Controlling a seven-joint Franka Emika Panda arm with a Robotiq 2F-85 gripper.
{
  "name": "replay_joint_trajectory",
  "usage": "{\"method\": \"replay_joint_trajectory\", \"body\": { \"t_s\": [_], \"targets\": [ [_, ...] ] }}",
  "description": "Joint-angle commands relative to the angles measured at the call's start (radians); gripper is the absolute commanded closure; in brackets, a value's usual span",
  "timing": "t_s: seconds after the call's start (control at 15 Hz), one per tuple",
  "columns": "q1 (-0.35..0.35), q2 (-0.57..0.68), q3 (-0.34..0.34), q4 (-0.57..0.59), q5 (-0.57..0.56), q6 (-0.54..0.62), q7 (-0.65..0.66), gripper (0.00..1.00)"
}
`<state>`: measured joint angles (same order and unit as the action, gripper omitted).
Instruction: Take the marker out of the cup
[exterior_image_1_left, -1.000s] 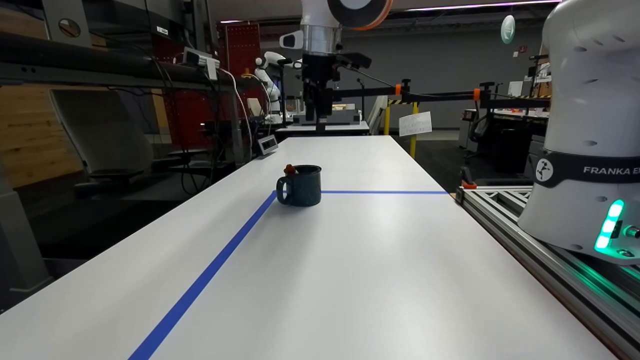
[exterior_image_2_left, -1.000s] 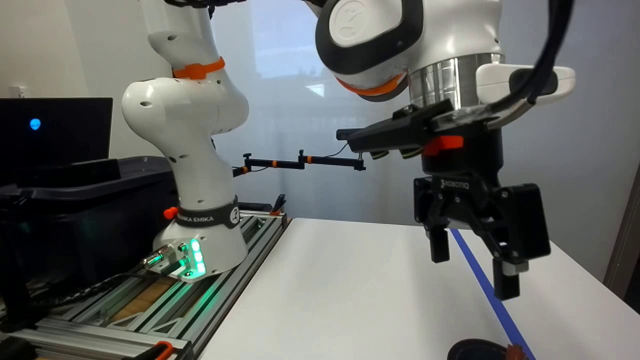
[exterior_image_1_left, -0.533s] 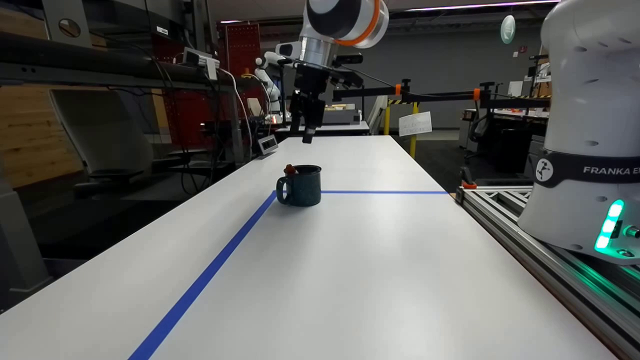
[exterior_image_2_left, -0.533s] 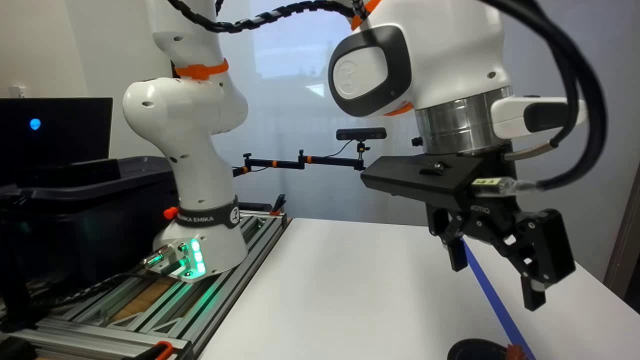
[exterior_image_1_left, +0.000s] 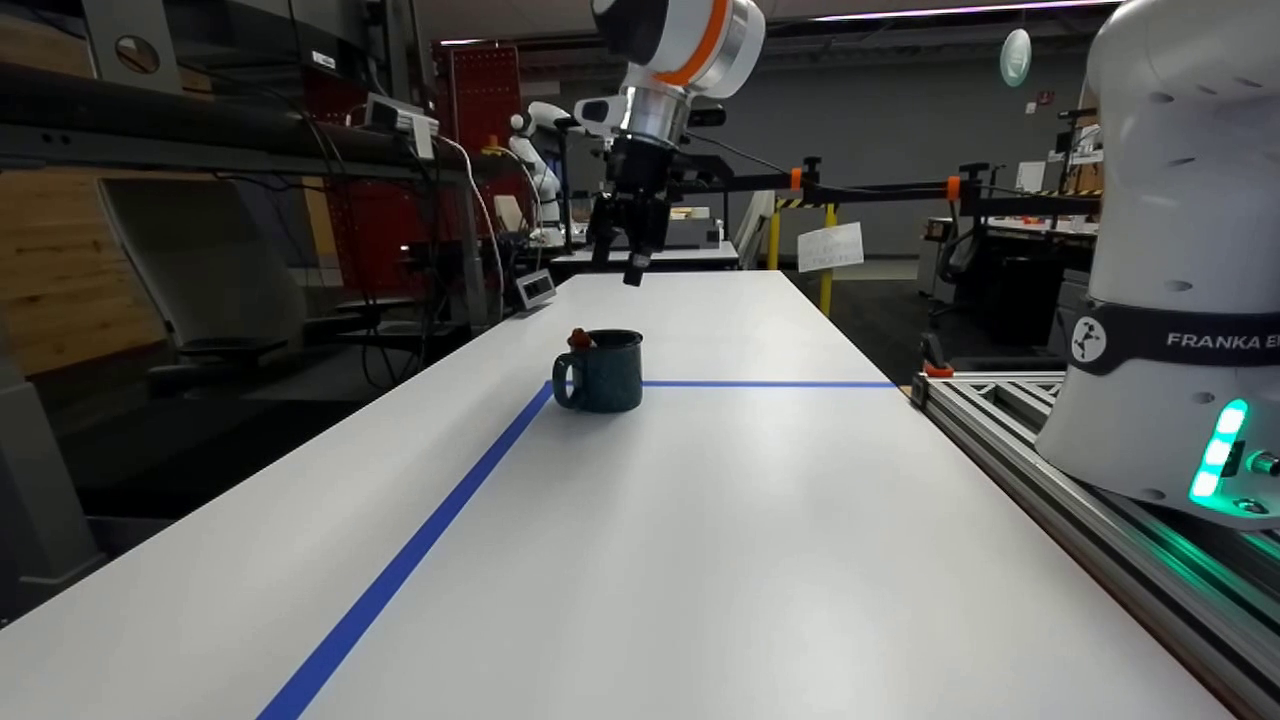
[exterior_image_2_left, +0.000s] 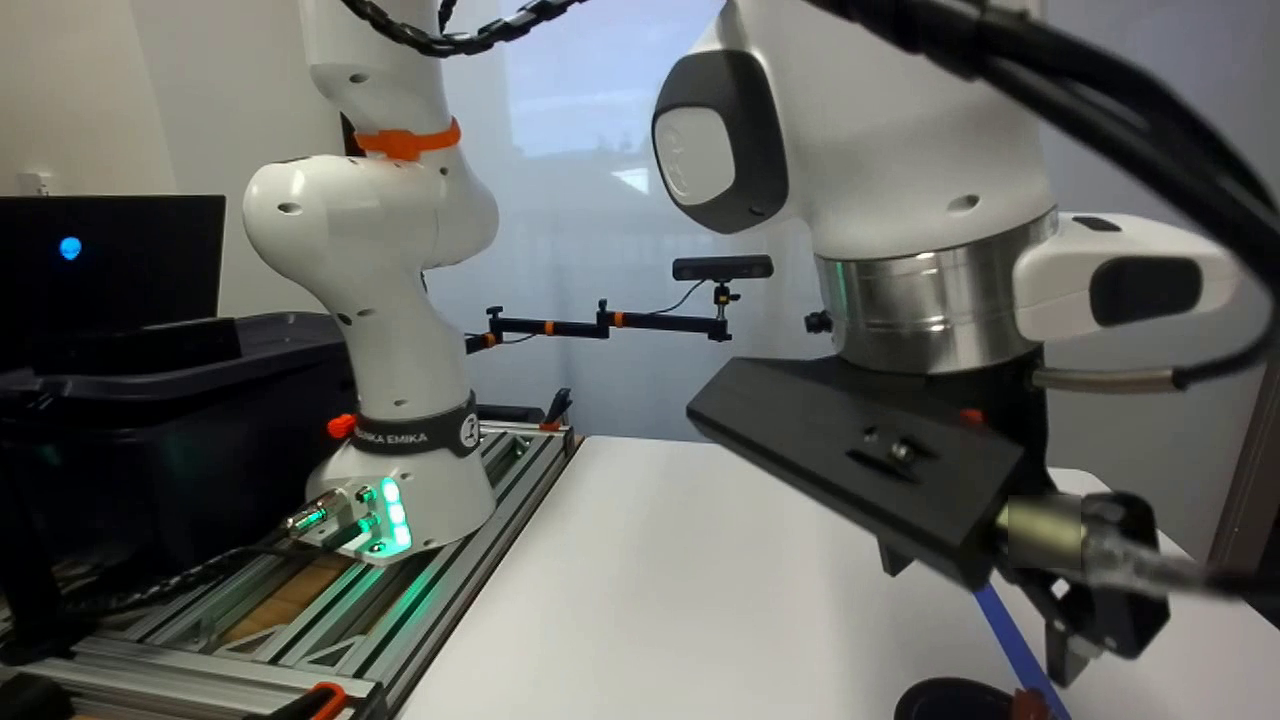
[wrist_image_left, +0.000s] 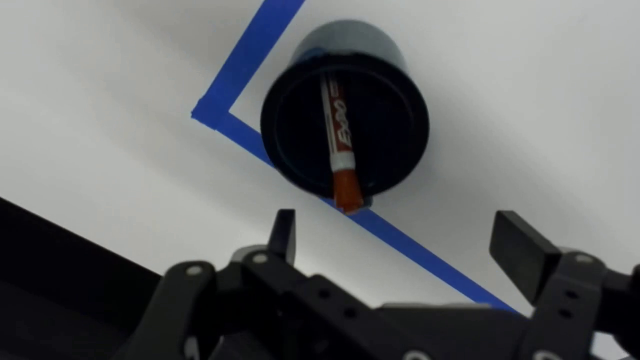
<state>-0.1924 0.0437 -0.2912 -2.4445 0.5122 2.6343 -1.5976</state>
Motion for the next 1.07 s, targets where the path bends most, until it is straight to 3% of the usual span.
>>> {"method": "replay_joint_trajectory", "body": {
  "t_s": [0.0,0.33,0.4,0.73,0.8,0.87,1.0],
  "targets": [
    [-0.042,0.091,-0.037,0.067,-0.018,-0.038,-0.049,0.00],
    [-0.056,0.188,-0.019,0.129,0.035,-0.009,-0.076,0.00],
    [-0.110,0.197,0.040,0.139,0.011,-0.004,-0.057,0.00],
    [-0.147,0.242,0.129,0.180,-0.005,0.018,-0.047,0.00],
    [-0.152,0.247,0.141,0.186,-0.007,0.020,-0.046,0.06],
    [-0.153,0.250,0.149,0.189,-0.014,0.024,-0.040,0.25],
    [-0.161,0.257,0.166,0.194,-0.015,0.021,-0.038,0.42]
  ]
}}
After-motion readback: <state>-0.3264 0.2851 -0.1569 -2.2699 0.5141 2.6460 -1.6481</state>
